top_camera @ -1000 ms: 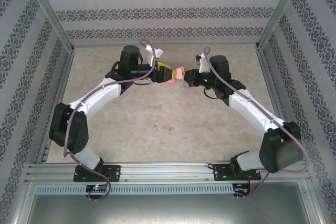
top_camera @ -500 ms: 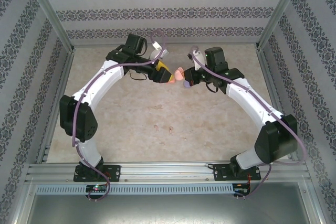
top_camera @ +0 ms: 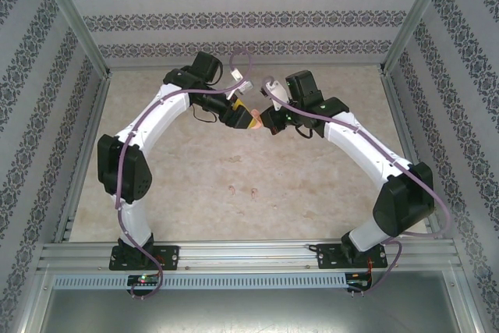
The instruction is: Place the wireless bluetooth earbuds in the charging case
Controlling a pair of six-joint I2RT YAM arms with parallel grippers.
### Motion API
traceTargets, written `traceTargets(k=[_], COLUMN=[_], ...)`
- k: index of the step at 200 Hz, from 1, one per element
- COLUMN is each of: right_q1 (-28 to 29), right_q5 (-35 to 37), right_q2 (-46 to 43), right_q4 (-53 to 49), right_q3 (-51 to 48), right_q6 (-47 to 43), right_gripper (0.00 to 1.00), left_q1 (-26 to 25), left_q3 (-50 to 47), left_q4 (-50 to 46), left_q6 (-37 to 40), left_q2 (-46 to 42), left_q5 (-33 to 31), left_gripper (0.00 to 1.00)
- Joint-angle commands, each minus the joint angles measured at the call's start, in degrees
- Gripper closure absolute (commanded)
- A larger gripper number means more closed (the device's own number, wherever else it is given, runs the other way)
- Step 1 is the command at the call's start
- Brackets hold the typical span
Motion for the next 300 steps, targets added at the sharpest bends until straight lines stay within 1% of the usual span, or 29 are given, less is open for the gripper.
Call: traceTargets(k=[1, 40, 67, 82, 136, 163, 238, 247, 261, 285, 300], right_q1=[1.0, 1.2, 1.3, 1.3, 1.4, 1.4, 1.3, 1.4, 1.3, 1.3, 1.2], right_q5=[1.6, 2.3, 2.3, 2.3, 1.6, 1.6, 2.1, 2.2, 2.2, 2.2, 2.4], right_q2=[0.8, 1.0, 0.8, 0.6, 0.0, -0.3, -0.4, -0.4, -0.4, -0.6, -0.7], right_q4=[-1.3, -1.4, -1.2, -1.0, -0.6, -0.4, 0.1, 0.2, 0.3, 0.7, 0.9], right_q3=[2.1, 2.5, 2.4, 2.2, 1.9, 1.9, 1.5, 1.5, 1.5, 1.6, 1.6], right_q6=[-1.6, -1.5, -1.4, -1.3, -0.9, -0.9, -0.6, -0.4, -0.2, 0.1, 0.4], right_gripper=[1.0, 1.0, 1.0, 1.0, 1.0, 1.0, 1.0, 1.0, 1.0, 1.0, 1.0], left_q1=[0.4, 0.3, 0.4, 0.4, 0.4, 0.4, 0.4, 0.4, 0.4, 0.4, 0.4], left_q3=[1.6, 2.0, 1.9, 2.0, 2.7, 3.0, 3.2, 3.2, 3.2, 3.2, 3.1], left_q4=[-3.3, -4.1, -4.6, -4.7, -5.4, -5.7, -6.7, -6.9, -6.9, -6.9, -6.9], left_q6=[2.6, 3.4, 3.8, 3.9, 4.2, 4.5, 5.2, 5.4, 5.5, 5.4, 5.4], left_q2=[1.1, 1.8, 2.4, 2.7, 3.9, 4.2, 4.3, 4.4, 4.4, 4.5, 4.6], left_q5=[1.6, 2.4, 3.1, 3.7, 6.7, 7.2, 8.4, 8.6, 8.7, 9.3, 9.7], left_gripper=[0.3, 0.36, 0.44, 0.47, 0.51, 0.55, 0.7, 0.73, 0.75, 0.83, 0.89])
